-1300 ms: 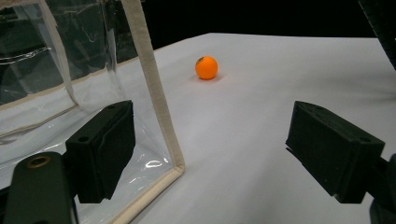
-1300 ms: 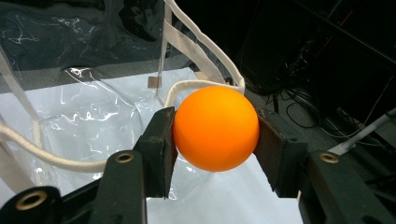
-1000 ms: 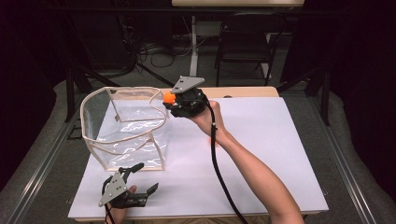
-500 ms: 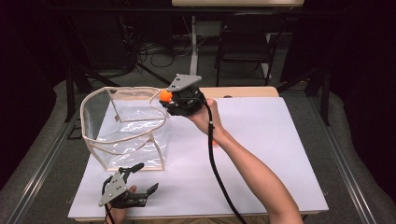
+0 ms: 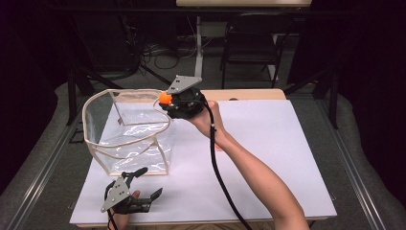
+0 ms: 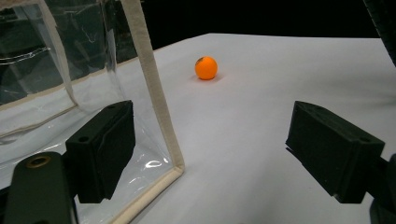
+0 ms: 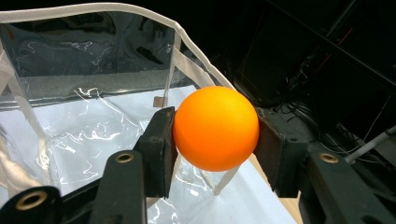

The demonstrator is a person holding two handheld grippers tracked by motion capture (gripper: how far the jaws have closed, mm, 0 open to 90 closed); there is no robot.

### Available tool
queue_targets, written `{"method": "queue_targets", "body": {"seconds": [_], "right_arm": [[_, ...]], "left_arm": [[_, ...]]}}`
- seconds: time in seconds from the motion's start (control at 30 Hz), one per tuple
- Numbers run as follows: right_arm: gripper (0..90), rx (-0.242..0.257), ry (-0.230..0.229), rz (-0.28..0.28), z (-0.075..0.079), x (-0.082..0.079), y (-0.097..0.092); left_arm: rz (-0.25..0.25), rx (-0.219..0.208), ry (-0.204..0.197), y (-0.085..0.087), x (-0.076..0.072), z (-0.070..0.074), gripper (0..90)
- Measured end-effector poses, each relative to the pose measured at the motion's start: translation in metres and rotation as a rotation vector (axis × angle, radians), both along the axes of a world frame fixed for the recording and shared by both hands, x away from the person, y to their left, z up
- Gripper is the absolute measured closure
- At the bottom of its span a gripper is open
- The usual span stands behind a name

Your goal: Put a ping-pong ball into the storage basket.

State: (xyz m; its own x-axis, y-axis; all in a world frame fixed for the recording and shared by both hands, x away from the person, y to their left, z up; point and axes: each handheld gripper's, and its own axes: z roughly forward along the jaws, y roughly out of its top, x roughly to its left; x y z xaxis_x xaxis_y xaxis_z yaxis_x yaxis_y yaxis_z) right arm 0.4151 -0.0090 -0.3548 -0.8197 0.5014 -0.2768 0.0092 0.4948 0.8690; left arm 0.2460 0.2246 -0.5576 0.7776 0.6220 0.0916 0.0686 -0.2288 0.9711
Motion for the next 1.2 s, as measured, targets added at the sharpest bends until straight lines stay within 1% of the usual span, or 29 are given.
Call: {"method": "queue_targets", "body": {"seconds": [1.2], "right_arm": [[51.0, -0.027, 0.007, 0.056, -0.001, -0.007, 0.028]], "left_arm": [[-0.001, -0.001, -0.002, 0.000, 0.000, 0.000, 15.5]]}}
